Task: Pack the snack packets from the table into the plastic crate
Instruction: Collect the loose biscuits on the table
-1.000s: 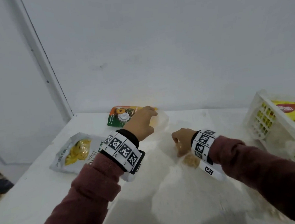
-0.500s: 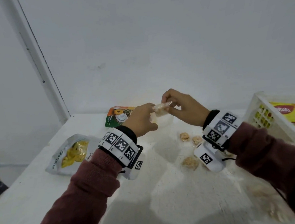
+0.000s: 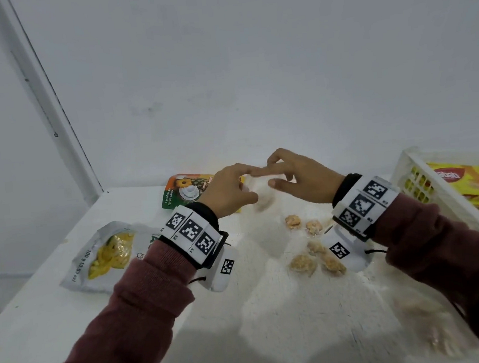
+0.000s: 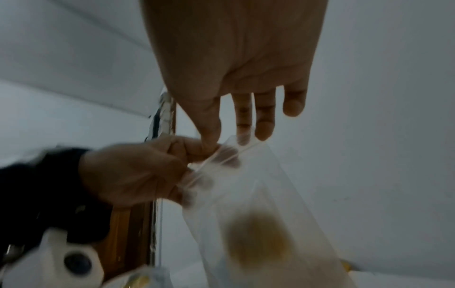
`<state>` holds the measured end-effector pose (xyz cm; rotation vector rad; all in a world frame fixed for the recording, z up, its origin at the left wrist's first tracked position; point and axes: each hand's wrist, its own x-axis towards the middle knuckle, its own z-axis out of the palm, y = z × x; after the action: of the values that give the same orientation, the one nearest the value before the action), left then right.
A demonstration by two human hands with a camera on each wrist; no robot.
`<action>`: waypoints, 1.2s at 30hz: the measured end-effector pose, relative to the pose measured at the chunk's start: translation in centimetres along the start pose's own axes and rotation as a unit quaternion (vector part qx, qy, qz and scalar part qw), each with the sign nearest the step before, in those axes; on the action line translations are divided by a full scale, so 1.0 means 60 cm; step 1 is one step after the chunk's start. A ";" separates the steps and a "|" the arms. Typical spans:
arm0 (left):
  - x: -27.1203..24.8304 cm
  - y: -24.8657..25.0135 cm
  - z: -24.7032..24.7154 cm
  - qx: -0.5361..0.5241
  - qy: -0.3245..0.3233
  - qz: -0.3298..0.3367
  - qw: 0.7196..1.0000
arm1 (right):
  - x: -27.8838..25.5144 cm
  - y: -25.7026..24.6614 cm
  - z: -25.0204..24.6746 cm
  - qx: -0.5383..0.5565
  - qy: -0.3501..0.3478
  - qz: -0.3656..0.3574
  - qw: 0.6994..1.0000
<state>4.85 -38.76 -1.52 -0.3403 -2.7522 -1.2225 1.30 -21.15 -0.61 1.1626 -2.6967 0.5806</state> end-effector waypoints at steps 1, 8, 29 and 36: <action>0.002 -0.001 -0.001 0.004 0.003 -0.004 1.000 | 0.003 0.008 -0.004 0.071 0.036 0.010 0.997; 0.011 -0.002 0.006 0.043 -0.011 -0.013 0.999 | 0.034 0.107 0.048 0.026 -0.154 0.219 0.963; 0.010 0.012 0.017 0.141 0.049 -0.016 0.989 | 0.043 0.137 0.061 -0.131 -0.342 0.207 0.907; 0.000 0.013 0.016 0.123 0.037 -0.029 0.991 | 0.038 0.180 0.116 -0.173 -0.319 0.262 0.894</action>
<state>5.01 -37.52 -1.63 -0.1878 -2.8225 -0.8736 -7.94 -18.74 -9.47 0.5813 -3.4901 -0.3138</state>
